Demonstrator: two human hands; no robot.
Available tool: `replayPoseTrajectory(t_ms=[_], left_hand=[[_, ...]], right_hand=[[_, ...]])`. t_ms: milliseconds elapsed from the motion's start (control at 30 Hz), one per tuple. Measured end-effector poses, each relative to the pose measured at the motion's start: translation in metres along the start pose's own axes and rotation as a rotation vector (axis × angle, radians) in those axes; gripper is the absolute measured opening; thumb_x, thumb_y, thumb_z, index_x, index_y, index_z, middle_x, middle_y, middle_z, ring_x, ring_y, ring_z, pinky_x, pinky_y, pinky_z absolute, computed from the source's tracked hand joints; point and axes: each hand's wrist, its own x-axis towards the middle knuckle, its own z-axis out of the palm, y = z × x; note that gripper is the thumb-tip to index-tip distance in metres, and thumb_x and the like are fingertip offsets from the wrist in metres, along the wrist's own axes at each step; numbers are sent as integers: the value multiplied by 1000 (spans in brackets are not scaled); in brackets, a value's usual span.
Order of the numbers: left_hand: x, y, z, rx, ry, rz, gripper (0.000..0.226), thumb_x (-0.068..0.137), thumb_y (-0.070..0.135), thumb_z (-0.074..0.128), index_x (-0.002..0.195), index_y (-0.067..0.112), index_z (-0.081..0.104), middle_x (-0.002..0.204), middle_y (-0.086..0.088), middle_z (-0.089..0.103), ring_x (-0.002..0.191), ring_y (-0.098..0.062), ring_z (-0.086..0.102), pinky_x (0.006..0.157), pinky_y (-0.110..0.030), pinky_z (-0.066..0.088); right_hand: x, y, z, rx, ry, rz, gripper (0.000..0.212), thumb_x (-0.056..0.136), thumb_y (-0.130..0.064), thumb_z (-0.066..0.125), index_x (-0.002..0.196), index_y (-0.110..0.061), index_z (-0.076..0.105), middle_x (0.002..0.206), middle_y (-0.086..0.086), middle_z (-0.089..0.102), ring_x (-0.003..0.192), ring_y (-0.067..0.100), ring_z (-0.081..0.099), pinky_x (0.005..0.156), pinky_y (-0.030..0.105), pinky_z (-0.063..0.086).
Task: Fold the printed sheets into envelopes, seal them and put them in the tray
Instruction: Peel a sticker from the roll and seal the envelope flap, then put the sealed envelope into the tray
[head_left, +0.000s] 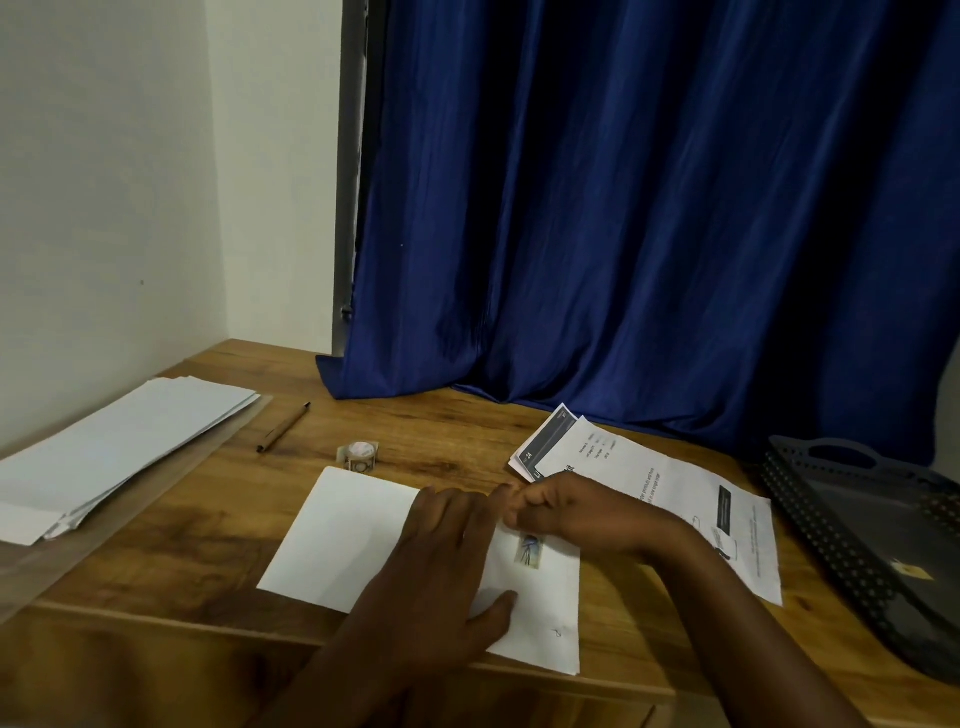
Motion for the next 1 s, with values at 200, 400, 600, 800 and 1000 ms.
replayPoseTrajectory(t_ms=[200,400,600,800,1000], left_hand=[[1,2,-1,19,125,126,86,82,68,58,151,24,28,147,-3,49,133,-25,50,109,-43,36],[3,4,-1,-37,208,99,85,86,66,56,154,26,26,160,-5,34,148,-26,31,115,-59,29],[39,27,21,-176,150,68,92,84,70,52,157,41,4,167,10,5,152,-6,1,121,-44,15],[81,61,55,-213,-104,66,99,76,80,40,159,33,12,168,7,1,155,-18,2,125,-44,16],[74,69,79,-73,-296,40,89,85,81,35,158,40,5,168,11,9,154,-13,4,125,-42,4]], right_hand=[[10,-3,-7,-82,-81,-29,15,94,-22,70,106,-28,76,106,-2,78,91,14,74,82,26,57],[-49,22,-52,122,178,69,13,93,-18,70,103,-13,76,95,1,80,82,14,77,66,19,57],[-147,56,-121,142,607,133,11,92,-13,71,94,-3,74,86,16,78,70,22,70,62,25,57],[-232,109,-188,109,1076,294,13,92,-17,71,86,-5,74,61,1,72,51,8,65,53,21,52],[-266,171,-218,66,1255,524,22,90,-13,72,83,8,70,75,21,73,60,25,62,70,35,52]])
